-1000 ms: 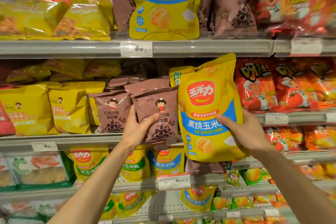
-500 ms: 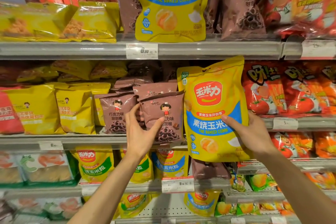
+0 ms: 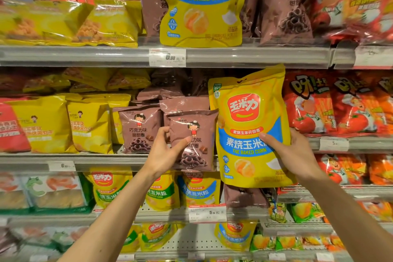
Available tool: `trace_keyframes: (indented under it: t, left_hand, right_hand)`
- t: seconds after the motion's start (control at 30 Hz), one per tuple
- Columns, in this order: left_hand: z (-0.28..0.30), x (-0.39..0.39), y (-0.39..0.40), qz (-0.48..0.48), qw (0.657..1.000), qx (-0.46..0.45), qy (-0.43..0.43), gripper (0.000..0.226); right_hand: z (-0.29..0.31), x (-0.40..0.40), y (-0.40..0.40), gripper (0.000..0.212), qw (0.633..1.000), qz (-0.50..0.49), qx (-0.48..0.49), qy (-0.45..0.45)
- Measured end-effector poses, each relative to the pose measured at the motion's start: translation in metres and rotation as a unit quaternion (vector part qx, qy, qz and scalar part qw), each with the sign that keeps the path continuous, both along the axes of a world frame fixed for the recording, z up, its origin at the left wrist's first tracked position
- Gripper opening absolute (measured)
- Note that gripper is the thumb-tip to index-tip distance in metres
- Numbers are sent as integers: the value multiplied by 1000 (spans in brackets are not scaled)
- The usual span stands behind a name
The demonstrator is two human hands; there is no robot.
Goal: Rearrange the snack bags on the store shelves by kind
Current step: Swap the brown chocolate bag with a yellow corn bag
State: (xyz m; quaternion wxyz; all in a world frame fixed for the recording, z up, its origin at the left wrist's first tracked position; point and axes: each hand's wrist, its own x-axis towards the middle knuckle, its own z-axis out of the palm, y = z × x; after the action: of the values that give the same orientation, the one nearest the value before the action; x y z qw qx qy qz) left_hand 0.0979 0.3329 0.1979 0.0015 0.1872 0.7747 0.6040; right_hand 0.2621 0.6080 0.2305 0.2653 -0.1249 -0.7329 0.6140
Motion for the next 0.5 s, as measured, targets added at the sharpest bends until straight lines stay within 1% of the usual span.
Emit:
trace_keyframes:
  t: [0.1,0.2,0.3,0.43,0.5]
  left_hand:
    - [-7,1,-6,-16,999,-39,-3,55]
    - [-10,4,-6,-12,999,-44,-1,42]
    - [-9,8,-4,-2,1000,-17,4,45]
    - [-8,11,-2,9,999,40,10,51]
    - [-8,13,0,16,998,64,22,59]
  right_hand:
    - [-2,2,1,35,1000,-8,5,-3]
    - [0,7,4,33,1000,-12,6,-2]
    - [4,12,7,23,1000,-16,6,1]
    - [6,16,13,24,1000,-19,12,1]
    - [6,17,15,24,1000,-20,14,4]
